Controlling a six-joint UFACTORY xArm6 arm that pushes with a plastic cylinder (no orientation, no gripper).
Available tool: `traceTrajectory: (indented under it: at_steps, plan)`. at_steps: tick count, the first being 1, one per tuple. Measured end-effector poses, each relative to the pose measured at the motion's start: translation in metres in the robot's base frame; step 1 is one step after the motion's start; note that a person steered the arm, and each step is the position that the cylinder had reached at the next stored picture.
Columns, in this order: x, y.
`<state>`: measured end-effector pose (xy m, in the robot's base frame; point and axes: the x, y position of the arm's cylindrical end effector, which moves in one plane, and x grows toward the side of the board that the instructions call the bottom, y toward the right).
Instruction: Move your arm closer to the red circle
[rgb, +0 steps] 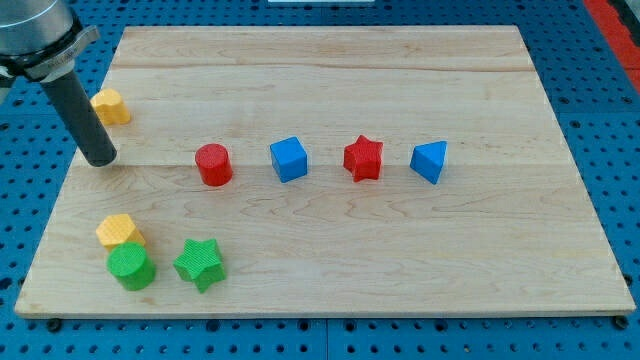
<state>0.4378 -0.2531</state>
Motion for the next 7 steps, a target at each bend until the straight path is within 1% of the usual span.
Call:
traceTrajectory:
  at_steps: [4,6,7]
  plan:
    - [0.0,0.009]
    - [0.009,0.062]
    - [0.035,0.084]
